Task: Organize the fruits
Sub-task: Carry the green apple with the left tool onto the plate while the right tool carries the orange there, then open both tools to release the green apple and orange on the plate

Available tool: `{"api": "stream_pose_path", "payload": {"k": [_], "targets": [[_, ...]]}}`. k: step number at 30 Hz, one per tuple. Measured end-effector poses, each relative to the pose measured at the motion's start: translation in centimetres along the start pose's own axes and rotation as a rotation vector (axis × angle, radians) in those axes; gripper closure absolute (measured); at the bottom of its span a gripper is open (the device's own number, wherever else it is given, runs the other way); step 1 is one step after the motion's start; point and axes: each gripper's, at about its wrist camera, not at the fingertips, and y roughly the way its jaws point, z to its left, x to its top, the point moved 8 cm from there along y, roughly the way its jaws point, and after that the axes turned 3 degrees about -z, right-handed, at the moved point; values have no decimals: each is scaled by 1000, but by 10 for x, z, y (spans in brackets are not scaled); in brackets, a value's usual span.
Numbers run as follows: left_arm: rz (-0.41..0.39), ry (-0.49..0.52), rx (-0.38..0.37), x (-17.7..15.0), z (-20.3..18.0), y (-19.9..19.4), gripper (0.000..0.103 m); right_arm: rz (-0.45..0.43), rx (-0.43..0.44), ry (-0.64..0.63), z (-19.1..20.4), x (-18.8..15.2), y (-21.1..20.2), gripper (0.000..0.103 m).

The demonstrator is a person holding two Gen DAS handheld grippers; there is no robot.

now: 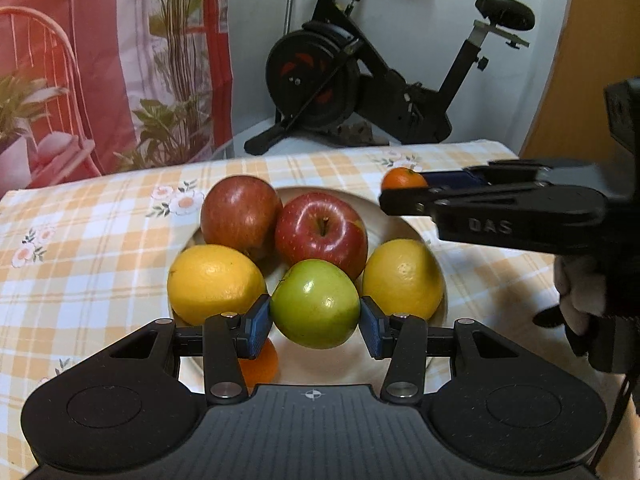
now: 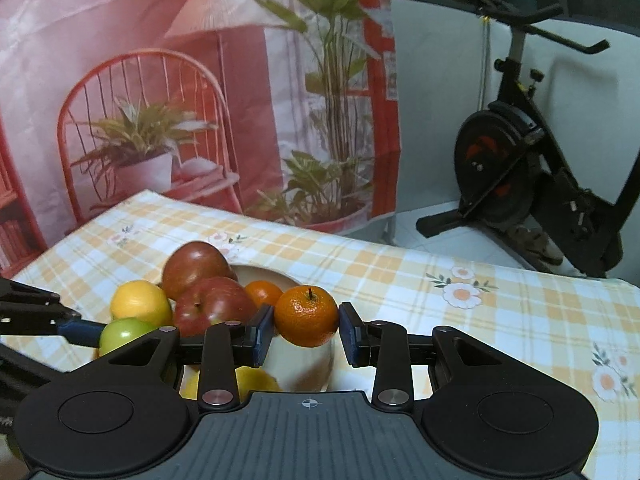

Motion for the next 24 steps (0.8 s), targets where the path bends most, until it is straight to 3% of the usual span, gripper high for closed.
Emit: {"api": "stream_pose_path", "payload": {"k": [12,24], "targets": [[24,6,-3,1,-2,9,54,45,26,-1,1,-9,27,70],[-11,-18,-5,9,1,-7,53,3,7,30,2,-3,0,66]]}}
